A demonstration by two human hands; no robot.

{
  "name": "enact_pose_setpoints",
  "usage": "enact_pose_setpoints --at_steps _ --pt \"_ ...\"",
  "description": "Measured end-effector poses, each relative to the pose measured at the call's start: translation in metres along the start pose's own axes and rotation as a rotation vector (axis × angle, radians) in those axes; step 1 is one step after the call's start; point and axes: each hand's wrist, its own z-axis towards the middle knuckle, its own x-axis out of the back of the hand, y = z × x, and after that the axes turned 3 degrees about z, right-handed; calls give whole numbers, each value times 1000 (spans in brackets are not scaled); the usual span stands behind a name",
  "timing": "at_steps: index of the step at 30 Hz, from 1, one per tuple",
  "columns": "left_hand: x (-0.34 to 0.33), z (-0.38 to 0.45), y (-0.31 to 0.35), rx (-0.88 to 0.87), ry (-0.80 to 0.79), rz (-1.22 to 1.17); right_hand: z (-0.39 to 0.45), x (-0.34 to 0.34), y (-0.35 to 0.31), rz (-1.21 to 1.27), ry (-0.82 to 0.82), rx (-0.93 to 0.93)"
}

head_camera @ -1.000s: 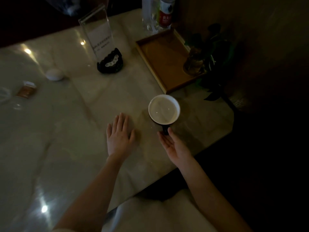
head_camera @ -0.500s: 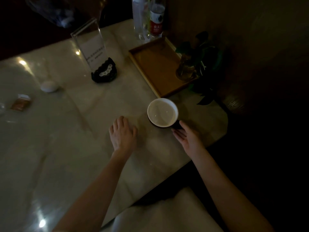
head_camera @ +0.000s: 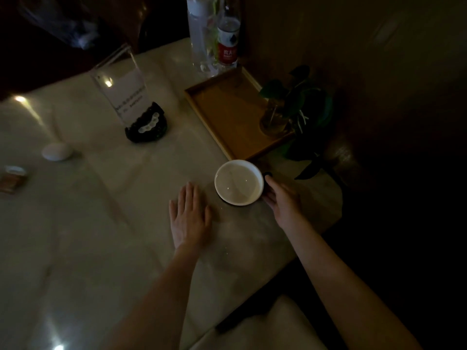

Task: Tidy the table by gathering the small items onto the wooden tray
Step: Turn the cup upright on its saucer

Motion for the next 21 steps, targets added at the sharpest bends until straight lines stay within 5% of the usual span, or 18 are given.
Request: enact_pose_setpoints --at_steps 21 --pt "-1 0 -2 -1 -4 -39 20 -23 -18 -135 -3 88"
